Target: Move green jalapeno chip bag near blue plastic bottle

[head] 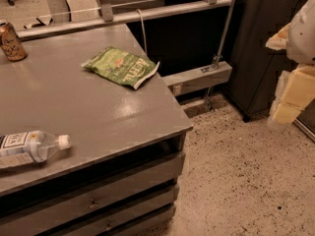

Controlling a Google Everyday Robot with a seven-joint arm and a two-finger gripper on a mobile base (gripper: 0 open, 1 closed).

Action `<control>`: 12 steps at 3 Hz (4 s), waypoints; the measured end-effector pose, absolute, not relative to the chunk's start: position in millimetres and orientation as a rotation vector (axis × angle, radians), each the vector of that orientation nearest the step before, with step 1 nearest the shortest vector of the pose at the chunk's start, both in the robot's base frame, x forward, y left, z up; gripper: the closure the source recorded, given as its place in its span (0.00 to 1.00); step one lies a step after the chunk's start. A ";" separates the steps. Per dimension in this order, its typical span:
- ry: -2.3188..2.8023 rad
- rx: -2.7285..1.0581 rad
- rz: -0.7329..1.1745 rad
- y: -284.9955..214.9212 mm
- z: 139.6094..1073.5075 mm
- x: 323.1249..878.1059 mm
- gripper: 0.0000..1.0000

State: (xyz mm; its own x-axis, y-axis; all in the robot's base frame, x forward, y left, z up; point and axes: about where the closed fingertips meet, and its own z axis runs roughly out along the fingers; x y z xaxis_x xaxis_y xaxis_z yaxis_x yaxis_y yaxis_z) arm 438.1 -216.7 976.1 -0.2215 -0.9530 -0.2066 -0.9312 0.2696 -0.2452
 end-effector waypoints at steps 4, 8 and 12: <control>2.047 -1.572 0.078 -148.1 960.5 538.2 0.00; 1.786 -1.426 0.495 33.7 925.0 686.8 0.00; 1.803 -1.409 0.670 97.9 839.8 710.0 0.00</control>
Offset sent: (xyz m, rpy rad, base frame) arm 0.0204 0.0135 -0.0079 0.0827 -0.0265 0.0040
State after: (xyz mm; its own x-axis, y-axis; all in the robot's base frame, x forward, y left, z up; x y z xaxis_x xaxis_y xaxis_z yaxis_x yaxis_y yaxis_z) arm 710.0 97.9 839.8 -0.1237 -0.5781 -0.8065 -0.9646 0.2608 -0.0390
